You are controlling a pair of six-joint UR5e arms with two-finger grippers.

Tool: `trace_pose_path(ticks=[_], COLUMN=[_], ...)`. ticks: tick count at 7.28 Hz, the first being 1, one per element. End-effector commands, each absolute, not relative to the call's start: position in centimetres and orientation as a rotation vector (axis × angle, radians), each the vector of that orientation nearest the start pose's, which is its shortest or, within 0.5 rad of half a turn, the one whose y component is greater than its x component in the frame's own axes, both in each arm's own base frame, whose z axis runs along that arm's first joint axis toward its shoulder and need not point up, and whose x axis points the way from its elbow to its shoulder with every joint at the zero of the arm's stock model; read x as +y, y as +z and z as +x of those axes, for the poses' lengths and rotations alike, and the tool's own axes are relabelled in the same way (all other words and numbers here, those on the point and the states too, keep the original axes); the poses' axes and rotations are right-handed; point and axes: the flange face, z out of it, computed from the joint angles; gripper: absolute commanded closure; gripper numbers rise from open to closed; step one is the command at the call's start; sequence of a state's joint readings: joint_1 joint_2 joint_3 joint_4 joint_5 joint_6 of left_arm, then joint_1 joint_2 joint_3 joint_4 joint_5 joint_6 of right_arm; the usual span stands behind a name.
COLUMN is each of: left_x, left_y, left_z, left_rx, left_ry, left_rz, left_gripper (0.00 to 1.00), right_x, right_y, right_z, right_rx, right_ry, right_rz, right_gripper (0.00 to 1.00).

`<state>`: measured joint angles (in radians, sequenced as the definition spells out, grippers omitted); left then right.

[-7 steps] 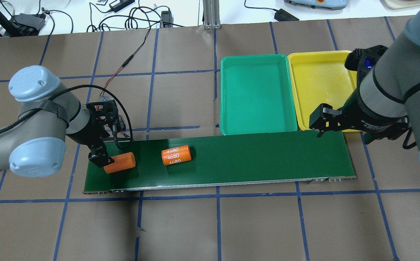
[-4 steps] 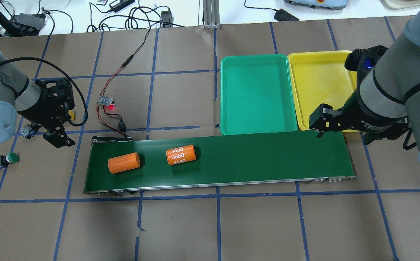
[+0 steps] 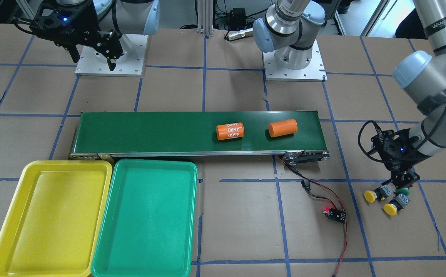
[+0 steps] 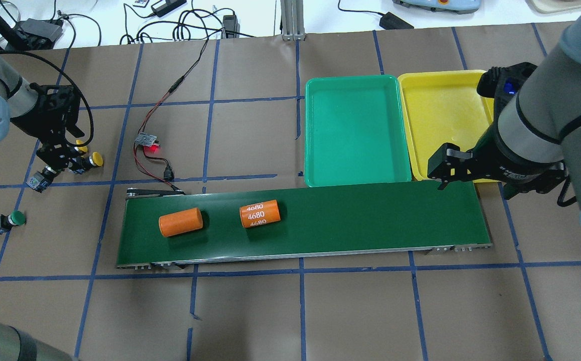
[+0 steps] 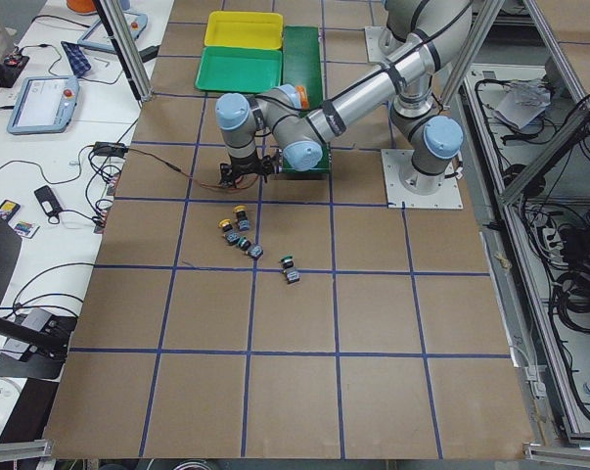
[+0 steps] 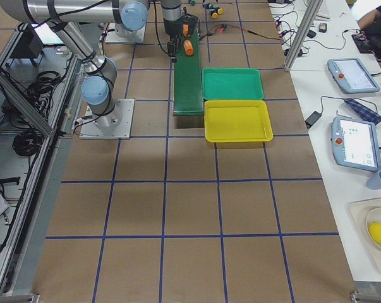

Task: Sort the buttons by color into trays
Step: 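Grasp a yellow-capped button with the left gripper and carry it over the belt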

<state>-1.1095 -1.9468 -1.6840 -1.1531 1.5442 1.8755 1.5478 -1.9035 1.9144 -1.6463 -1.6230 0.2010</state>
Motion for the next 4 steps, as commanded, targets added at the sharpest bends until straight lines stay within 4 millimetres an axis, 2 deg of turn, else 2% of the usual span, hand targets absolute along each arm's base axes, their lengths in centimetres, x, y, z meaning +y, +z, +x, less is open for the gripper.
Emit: trace_pose_path(ticks=[1,2,4], left_x=[-60.5,-60.9,-60.1], left_y=[22.1,21.1,18.4], left_z=[17.9,18.6,18.2], left_rx=[2.412,2.424,2.469], left_ry=[-0.015,-0.012,-0.001], left_rz=[2.089,2.084,2.078], left_gripper=[0.0,0.0,0.0], right_x=[-36.2,-36.2,-36.2], right_y=[46.7,46.8,46.8], right_z=[12.0,12.0,12.0], right_rx=[3.164,3.165,3.165], right_ry=[-0.112,-0.117,-0.117], right_rz=[0.358,0.359,0.359], right_gripper=[0.0,0.0,0.0])
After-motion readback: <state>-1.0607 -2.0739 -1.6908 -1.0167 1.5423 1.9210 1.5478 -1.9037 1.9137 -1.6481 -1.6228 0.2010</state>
